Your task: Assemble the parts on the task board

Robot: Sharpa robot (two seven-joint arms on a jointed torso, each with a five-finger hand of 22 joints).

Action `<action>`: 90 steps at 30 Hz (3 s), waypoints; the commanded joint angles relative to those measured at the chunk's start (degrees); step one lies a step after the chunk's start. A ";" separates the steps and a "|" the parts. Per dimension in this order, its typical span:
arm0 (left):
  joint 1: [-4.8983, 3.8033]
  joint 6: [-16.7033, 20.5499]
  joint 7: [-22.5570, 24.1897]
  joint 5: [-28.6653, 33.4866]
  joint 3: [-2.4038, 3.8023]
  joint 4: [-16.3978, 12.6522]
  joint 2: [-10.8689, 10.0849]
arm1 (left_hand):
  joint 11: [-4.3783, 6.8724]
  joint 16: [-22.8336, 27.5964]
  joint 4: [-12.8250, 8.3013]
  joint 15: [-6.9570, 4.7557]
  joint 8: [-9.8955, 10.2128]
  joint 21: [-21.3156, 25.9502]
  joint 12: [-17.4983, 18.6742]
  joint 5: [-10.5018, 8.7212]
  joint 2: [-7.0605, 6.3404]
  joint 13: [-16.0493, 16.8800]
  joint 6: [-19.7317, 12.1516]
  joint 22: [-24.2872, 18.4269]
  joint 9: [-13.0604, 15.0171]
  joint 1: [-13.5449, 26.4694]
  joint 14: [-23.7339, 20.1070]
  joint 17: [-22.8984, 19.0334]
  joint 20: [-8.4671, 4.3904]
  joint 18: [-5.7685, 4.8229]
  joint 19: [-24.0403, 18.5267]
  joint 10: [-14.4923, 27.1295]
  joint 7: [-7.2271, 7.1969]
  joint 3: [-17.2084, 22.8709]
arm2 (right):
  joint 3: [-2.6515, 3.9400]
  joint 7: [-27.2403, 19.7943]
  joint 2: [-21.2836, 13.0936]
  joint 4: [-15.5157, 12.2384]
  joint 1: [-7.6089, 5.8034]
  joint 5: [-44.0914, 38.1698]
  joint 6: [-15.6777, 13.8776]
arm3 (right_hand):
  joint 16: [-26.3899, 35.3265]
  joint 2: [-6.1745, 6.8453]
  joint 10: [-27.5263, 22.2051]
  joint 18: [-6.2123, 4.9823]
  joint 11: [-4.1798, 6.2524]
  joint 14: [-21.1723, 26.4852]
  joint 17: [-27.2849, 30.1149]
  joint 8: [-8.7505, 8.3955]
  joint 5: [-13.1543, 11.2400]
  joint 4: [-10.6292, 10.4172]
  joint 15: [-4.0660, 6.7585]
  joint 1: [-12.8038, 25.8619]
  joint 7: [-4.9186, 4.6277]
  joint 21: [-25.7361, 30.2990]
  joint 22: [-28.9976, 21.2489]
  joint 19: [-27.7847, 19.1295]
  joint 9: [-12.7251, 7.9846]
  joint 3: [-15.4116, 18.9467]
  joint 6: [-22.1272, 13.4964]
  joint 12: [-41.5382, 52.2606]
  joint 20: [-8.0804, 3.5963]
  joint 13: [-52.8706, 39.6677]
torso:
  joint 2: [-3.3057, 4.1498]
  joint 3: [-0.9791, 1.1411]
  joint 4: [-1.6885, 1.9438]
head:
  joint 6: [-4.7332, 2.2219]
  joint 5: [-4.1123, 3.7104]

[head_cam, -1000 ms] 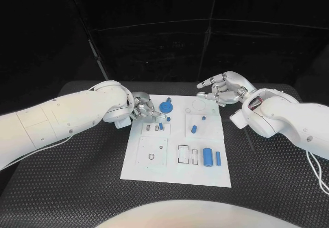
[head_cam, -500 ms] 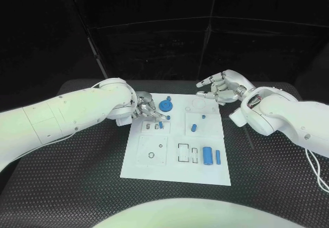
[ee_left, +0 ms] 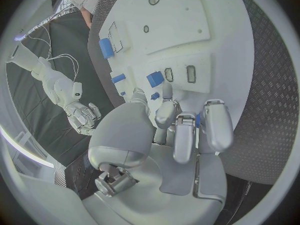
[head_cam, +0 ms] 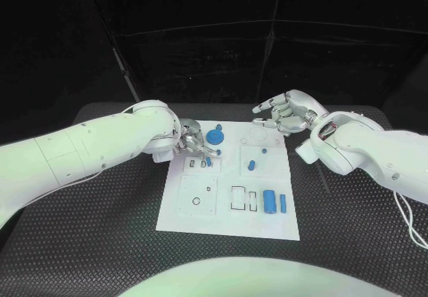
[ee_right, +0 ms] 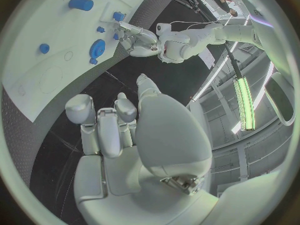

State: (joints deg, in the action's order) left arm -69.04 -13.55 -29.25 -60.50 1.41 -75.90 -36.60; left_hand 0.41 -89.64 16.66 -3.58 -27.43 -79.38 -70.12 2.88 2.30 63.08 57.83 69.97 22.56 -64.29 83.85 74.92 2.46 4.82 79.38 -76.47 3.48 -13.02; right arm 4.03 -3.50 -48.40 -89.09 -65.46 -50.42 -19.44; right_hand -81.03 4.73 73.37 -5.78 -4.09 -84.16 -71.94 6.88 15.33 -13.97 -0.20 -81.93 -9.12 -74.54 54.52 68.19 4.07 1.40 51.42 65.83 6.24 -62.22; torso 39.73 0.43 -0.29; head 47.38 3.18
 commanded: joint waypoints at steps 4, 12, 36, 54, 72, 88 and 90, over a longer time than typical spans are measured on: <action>-0.12 -1.31 -0.39 -0.41 0.02 0.27 0.61 | 0.19 -0.36 -0.18 -0.40 -0.41 -0.03 -0.01 -0.11 0.48 -0.22 -0.39 -0.16 0.34 -0.63 6.15 15.08 -0.01 -0.65 -0.02 0.15 -0.02 -0.28 | 0.05 -0.22 0.20 -0.03 -0.12 -0.54 0.35 | 0.18 -0.26 -0.28 -1.17 0.02 -2.02 0.01 0.29 0.52 -0.01 0.43 0.33 -0.04 0.20 -0.06 -0.43 -0.04 0.41 0.41 -0.17 -0.08 -0.03 | 0.00 0.02 0.03 | 0.12 0.01; -0.12 -1.71 -0.44 -0.43 0.00 0.57 1.00 | 0.20 -0.36 -0.22 -0.39 -0.66 -0.01 0.08 -0.10 0.66 -0.32 -0.54 -0.17 0.68 -1.22 6.15 15.08 -0.01 -0.64 -0.10 0.28 -0.03 -0.28 | 0.05 -0.16 0.28 -0.17 -0.12 -0.56 0.40 | 0.19 -0.32 -0.27 -1.17 0.04 -2.03 0.00 0.31 0.68 0.03 0.44 0.29 -0.03 0.23 -0.08 -0.43 -0.04 0.45 0.42 -0.17 -0.09 -0.02 | -0.02 0.02 0.09 | 0.17 -0.04; -0.12 -2.12 -0.48 -1.13 -0.05 1.07 1.92 | 0.22 -0.36 -0.32 -0.39 -1.15 -0.10 0.03 -0.09 1.03 -0.24 -0.79 0.03 1.34 -2.33 6.15 15.08 0.00 -0.66 -0.11 0.29 -0.06 -0.30 | 0.04 -0.09 0.57 -0.03 -0.11 -0.57 0.60 | 0.24 -0.44 -0.18 -1.17 0.05 -2.04 0.03 0.35 0.96 0.09 0.46 0.23 -0.01 0.28 -0.12 -0.41 -0.04 0.52 0.44 -0.06 -0.11 -0.13 | -0.03 -0.04 0.06 | 0.34 -0.12; -0.12 -4.31 -0.87 -1.78 -0.06 1.12 1.93 | 0.25 -0.36 -0.58 -0.40 -1.71 -0.29 -0.14 -0.06 1.32 -0.04 -1.08 0.42 2.13 -4.02 6.15 15.08 0.00 -0.72 -0.01 0.19 -0.10 -0.18 | 0.04 0.14 0.54 0.18 -0.11 -0.99 0.94 | 0.25 -0.51 -0.17 -1.17 0.07 -2.05 0.02 0.38 1.17 0.15 0.48 0.18 0.00 0.30 -0.12 -0.38 -0.04 0.57 0.45 -0.06 -0.12 -0.11 | -0.01 -0.04 0.10 | 0.63 -0.24; -0.12 -4.98 -1.03 -1.85 -0.06 0.99 2.15 | 0.33 -0.36 -0.52 -0.44 -2.34 -0.32 -0.28 -0.01 1.15 0.14 -0.98 0.52 2.82 -4.50 6.15 15.08 -0.01 -0.72 -0.03 0.10 -0.22 -0.34 | 0.03 0.24 0.78 0.73 -0.11 -1.17 1.10 | 0.33 -0.60 -0.11 -1.16 0.10 -2.10 0.01 0.48 2.10 0.09 0.51 0.48 0.02 0.39 -0.16 -0.27 -0.06 1.06 0.45 -0.03 -0.17 -0.09 | -0.04 -0.05 0.08 | 0.73 -0.28; -0.12 -4.70 -1.02 -1.71 -0.06 0.90 2.34 | 0.47 -0.36 -1.70 -0.56 -3.55 -0.33 -0.22 0.05 2.68 0.21 -2.24 0.77 5.04 -9.58 6.15 15.08 -0.12 -0.71 -0.15 0.16 -0.35 4.62 | 0.03 0.40 1.24 1.42 -0.10 -1.69 1.68 | 0.27 -0.64 -0.05 -1.13 0.11 -2.14 -0.14 0.50 2.32 0.12 0.52 0.47 0.03 0.36 -0.06 -0.18 -0.07 1.13 0.45 0.06 -0.17 -0.18 | 0.00 -0.02 0.08 | 0.92 -0.17; -0.12 -4.49 -1.01 -1.42 -0.06 0.90 2.33 | 0.53 -0.36 -1.87 -0.60 -3.61 -0.27 -0.16 0.06 2.97 0.17 -2.49 0.71 5.30 -10.41 6.15 15.08 -0.16 -0.69 -0.22 0.20 -0.43 5.91 | 0.03 0.45 1.28 1.53 -0.10 -1.72 1.78 | 0.27 -0.64 -0.05 -1.13 0.11 -2.14 -0.14 0.50 2.32 0.12 0.52 0.47 0.03 0.36 -0.06 -0.18 -0.07 1.13 0.45 0.06 -0.17 -0.18 | 0.01 -0.02 0.09 | 0.91 -0.17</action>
State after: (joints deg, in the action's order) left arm -69.06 -17.90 -29.94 -62.08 1.33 -74.88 -34.32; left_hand 0.62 -89.64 14.82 -3.79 -30.86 -79.38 -70.12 2.88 5.28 63.22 55.68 70.68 27.78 -74.38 84.06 74.91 2.46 4.83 79.37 -76.26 2.97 -7.43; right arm 4.02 -2.96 -47.18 -87.54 -65.45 -51.75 -18.30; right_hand -81.03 4.43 73.38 -5.77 -4.10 -83.94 -72.02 7.10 17.32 -13.86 0.01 -81.64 -9.11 -74.54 54.43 68.19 4.06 2.22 51.41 65.83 6.25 -62.35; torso 39.69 0.38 -0.21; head 48.27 2.97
